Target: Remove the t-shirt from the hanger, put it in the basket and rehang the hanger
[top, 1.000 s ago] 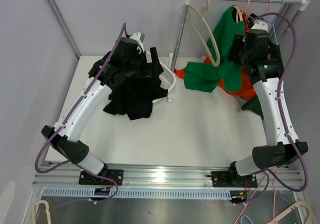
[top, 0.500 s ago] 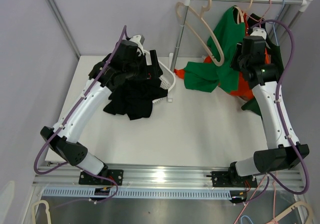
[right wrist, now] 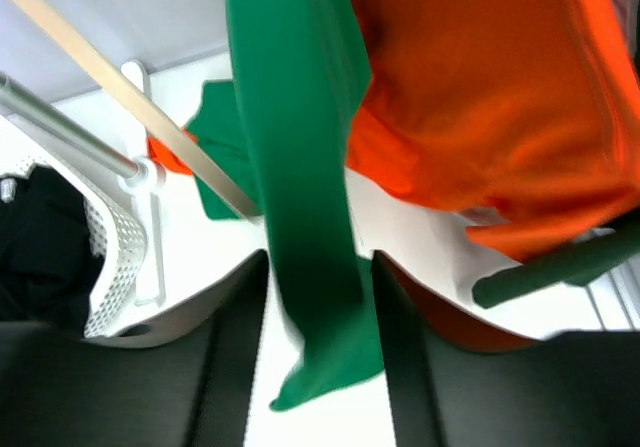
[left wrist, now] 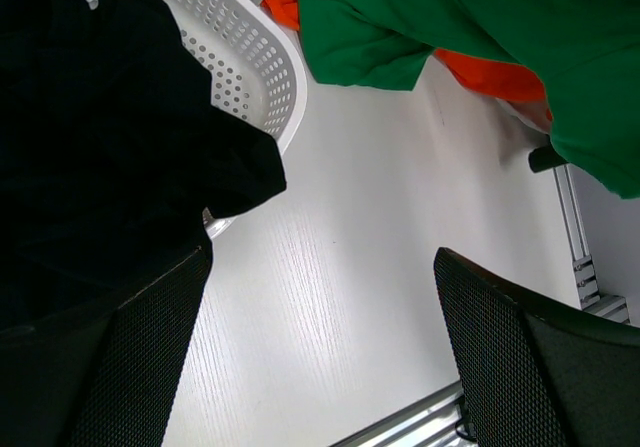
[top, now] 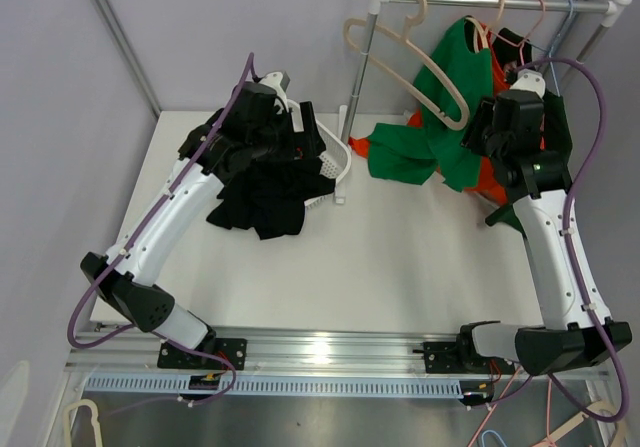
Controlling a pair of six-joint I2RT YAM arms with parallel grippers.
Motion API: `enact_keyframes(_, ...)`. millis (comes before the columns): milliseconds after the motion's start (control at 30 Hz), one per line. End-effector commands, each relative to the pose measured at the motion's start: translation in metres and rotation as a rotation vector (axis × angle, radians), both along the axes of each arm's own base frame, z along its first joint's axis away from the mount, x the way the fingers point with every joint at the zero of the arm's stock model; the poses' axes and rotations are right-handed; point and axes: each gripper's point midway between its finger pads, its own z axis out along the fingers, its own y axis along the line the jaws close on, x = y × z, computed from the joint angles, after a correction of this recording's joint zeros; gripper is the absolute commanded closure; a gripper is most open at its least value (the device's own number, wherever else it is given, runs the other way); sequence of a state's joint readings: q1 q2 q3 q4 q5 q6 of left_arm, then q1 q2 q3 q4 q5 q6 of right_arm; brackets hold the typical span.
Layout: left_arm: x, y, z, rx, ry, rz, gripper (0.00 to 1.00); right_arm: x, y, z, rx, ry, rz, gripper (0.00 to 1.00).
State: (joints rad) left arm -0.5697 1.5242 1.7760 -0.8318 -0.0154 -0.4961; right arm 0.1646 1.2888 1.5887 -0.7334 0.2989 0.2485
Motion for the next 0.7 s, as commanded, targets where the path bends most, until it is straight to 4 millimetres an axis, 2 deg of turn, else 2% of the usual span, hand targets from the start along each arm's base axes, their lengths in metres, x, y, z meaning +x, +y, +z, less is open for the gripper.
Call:
enact_keyframes(0,-0.007,-0.003,0.022,-0.040,-0.062,-0.021,0.01,-0.013,0.001,-0.002,0.016,0.014,-0.001,0.48)
enact_keyframes(133,-0.007,-0.003,0.020,-0.037,-0.058,-0.023,0.00,-0.003,0.000,0.001,0.009,-0.007,-0.003,0.41)
enact_keyframes(167,-0.007,-0.003,0.020,-0.037,-0.058,-0.023,0.01,0.000,0.000,0.003,0.009,-0.017,-0.005,0.34)
enact_keyframes(200,-0.007,-0.003,0.019,-0.033,-0.057,-0.024,0.00,0.005,-0.003,0.013,0.011,-0.052,-0.014,0.34)
enact_keyframes(300,-0.008,-0.003,0.019,-0.032,-0.058,-0.025,0.00,0.020,-0.007,0.021,0.001,-0.074,-0.025,0.33)
enact_keyframes(333,-0.008,-0.003,0.019,-0.032,-0.058,-0.025,0.01,0.026,-0.012,0.036,-0.006,-0.114,-0.034,0.33)
enact_keyframes(400,-0.007,-0.002,0.019,-0.029,-0.060,-0.024,0.00,0.041,-0.015,0.039,-0.025,-0.116,-0.044,0.32)
enact_keyframes(433,-0.008,-0.002,0.020,-0.028,-0.064,-0.027,0.00,0.044,-0.021,0.059,-0.037,-0.158,-0.074,0.32)
enact_keyframes(467,-0.007,-0.001,0.020,-0.025,-0.068,-0.023,0.01,0.055,-0.024,0.054,-0.060,-0.140,-0.077,0.32)
enact_keyframes(533,-0.007,-0.001,0.021,-0.020,-0.073,-0.024,0.00,0.061,-0.029,0.067,-0.081,-0.159,-0.099,0.32)
enact_keyframes(567,-0.006,0.000,0.021,-0.017,-0.076,-0.023,0.01,0.061,-0.031,0.084,-0.089,-0.195,-0.103,0.32)
enact_keyframes(633,-0.003,-0.002,0.023,-0.018,-0.085,-0.025,0.01,0.072,-0.034,0.087,-0.095,-0.195,-0.105,0.27)
enact_keyframes(667,-0.003,-0.003,0.022,-0.017,-0.082,-0.033,0.01,0.073,-0.034,0.109,-0.084,-0.241,-0.104,0.27)
